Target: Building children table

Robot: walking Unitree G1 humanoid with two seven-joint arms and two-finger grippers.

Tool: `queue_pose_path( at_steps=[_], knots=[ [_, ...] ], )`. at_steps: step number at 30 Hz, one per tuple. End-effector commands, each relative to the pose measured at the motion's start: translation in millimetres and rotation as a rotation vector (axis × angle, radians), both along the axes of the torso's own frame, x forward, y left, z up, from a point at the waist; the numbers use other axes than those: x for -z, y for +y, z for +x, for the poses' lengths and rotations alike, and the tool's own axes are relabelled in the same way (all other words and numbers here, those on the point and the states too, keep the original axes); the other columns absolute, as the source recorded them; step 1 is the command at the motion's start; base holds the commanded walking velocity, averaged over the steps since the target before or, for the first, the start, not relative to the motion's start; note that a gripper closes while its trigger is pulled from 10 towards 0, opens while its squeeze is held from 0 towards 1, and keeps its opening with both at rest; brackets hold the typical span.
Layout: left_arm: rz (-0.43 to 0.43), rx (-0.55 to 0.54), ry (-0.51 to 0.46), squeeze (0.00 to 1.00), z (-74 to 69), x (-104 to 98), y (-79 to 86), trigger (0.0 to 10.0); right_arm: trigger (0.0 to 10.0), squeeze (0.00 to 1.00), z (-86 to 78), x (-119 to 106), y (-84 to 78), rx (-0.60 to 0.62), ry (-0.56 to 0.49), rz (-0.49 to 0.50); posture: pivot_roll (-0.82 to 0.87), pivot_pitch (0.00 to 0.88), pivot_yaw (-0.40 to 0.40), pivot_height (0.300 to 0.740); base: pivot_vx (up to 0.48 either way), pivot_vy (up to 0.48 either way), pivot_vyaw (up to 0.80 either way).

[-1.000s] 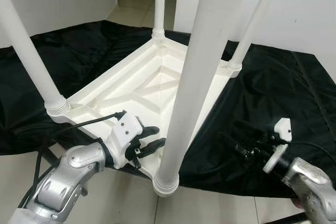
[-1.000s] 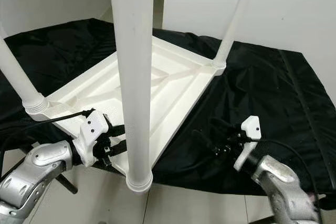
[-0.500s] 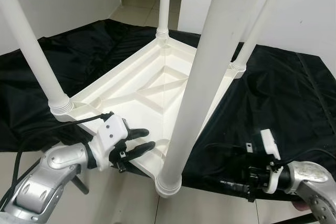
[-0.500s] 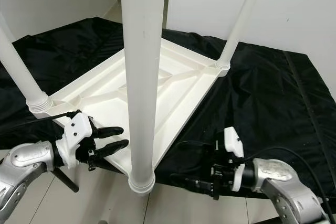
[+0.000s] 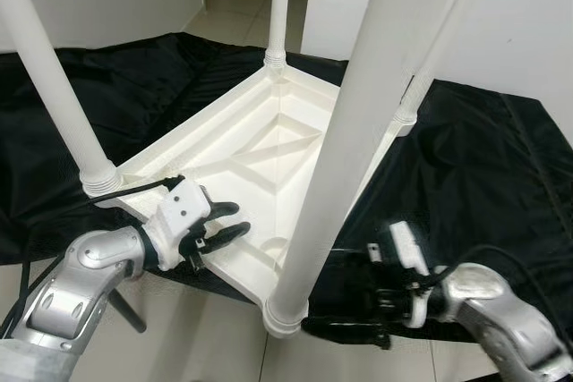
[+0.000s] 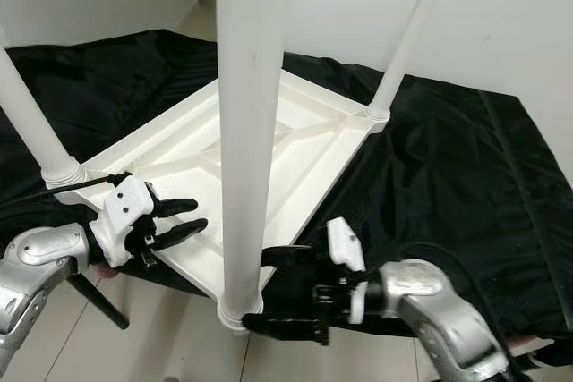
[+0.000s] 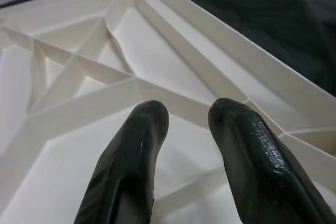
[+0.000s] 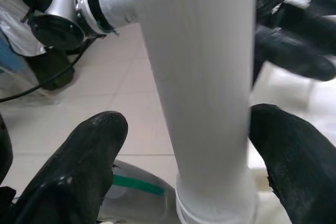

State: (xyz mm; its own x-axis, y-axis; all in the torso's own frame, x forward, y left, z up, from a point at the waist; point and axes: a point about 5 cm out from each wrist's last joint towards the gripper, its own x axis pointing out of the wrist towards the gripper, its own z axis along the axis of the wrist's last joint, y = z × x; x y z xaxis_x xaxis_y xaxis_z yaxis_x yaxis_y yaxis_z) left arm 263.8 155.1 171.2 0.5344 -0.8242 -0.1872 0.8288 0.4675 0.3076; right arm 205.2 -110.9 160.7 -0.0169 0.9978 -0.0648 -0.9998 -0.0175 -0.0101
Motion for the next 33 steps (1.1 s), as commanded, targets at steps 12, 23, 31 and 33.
queue_pose_path(
  at_steps=[12,23,31,33],
  knots=[
    [-0.039,-0.174,-0.067,0.00,12.4,-5,4.7,10.0,10.0,0.00,15.6,17,21.9,0.173,-0.090,0.045,0.08,0.035,-0.109,0.740,0.000,0.000,0.00],
    [-0.068,-0.154,-0.047,0.00,11.8,2,-8.0,10.0,10.0,0.00,30.6,23,-15.9,0.482,-0.110,0.059,0.05,0.026,-0.092,0.740,0.000,0.000,0.00],
    [-0.057,-0.100,-0.032,0.00,11.2,12,-26.1,10.0,10.0,0.00,37.0,30,-62.8,0.665,-0.143,0.000,0.02,0.021,-0.073,0.740,0.000,0.000,0.00],
    [-0.062,-0.096,-0.030,0.00,11.5,12,-28.7,10.0,10.0,0.00,40.0,31,-71.4,0.709,-0.152,-0.011,0.01,0.022,-0.070,0.740,0.000,0.000,0.00]
  ],
)
